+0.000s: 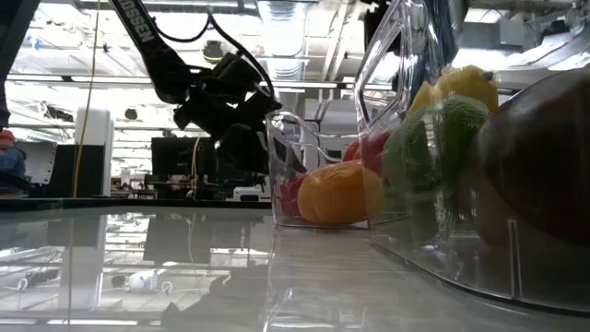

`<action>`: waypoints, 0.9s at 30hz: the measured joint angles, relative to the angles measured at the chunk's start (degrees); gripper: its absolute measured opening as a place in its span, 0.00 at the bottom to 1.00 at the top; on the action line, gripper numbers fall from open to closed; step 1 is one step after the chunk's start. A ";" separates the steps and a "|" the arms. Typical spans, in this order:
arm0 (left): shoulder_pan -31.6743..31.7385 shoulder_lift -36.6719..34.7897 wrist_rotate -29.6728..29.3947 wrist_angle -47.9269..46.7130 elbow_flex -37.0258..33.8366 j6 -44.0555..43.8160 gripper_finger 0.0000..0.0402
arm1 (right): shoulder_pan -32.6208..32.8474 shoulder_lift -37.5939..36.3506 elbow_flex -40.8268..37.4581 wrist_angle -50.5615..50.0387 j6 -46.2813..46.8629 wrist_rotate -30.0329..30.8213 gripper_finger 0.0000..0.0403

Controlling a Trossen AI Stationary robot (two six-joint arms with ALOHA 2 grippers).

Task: Sort produce into baskets
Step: Put the bell pepper into the top transparent bin

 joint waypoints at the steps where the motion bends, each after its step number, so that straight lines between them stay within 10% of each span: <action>1: 0.08 0.19 0.39 -0.78 0.12 -0.27 0.99 | 0.50 0.00 -0.01 0.54 0.14 0.02 0.94; 15: -0.40 8.11 0.45 -3.99 5.60 0.16 0.98 | 4.09 -0.07 -0.01 2.05 0.13 3.44 0.94; 27: -0.15 6.37 -0.82 -6.96 5.57 0.86 0.67 | 4.02 -2.39 -0.01 -2.07 -0.34 6.67 0.94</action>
